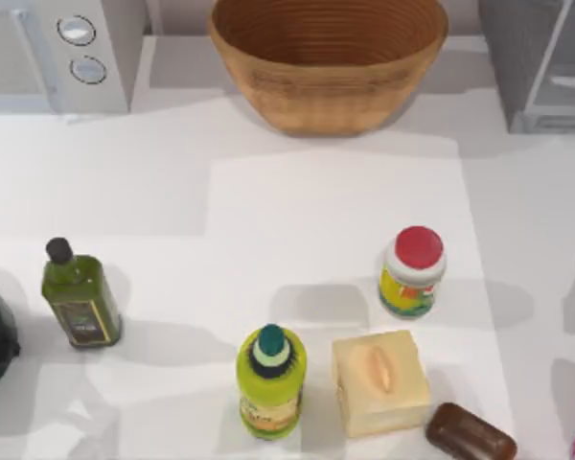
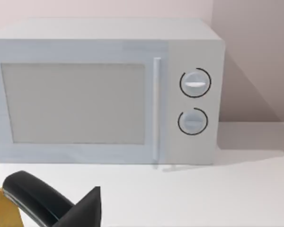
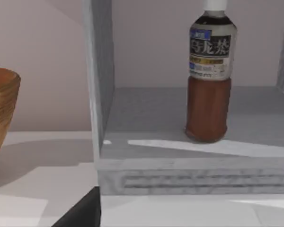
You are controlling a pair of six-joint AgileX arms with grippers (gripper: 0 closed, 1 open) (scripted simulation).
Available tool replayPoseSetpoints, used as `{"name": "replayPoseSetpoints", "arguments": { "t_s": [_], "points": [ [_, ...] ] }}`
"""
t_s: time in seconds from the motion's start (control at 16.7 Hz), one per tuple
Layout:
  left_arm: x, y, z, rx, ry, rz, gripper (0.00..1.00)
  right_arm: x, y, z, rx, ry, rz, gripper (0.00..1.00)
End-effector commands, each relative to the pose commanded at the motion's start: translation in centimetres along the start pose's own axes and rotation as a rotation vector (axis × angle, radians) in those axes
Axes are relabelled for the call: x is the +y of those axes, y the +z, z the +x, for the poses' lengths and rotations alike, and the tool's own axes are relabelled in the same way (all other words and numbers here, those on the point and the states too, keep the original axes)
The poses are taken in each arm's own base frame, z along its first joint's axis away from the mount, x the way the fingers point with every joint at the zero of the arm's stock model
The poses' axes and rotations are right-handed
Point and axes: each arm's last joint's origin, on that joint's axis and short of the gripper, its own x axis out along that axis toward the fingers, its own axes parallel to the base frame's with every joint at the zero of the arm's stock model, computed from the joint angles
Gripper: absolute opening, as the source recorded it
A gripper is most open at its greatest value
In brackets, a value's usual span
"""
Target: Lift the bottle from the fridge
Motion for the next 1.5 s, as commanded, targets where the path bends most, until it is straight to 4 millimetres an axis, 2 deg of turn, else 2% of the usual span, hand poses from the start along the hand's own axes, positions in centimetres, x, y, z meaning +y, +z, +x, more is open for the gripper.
{"name": "replayPoseSetpoints", "arguments": {
  "t_s": [0.36, 0.78, 1.08, 1.5],
  "points": [
    [0.0, 0.0, 0.0, 0.0, 0.0, 0.0, 1.0, -3.6, -0.6, 3.3, -0.01, -0.021, -0.012, 1.0],
    [0.0, 0.0, 0.0, 0.0, 0.0, 0.0, 1.0, -7.1, -4.1, 6.2, 0.002, -0.011, -0.012, 1.0],
    [0.0, 0.0, 0.0, 0.0, 0.0, 0.0, 1.0, -7.6, -5.7, 7.0, 0.004, 0.012, -0.012, 1.0],
    [0.0, 0.0, 0.0, 0.0, 0.0, 0.0, 1.0, -7.6, -5.6, 7.3, 0.0, 0.008, -0.014, 1.0]
  ]
}}
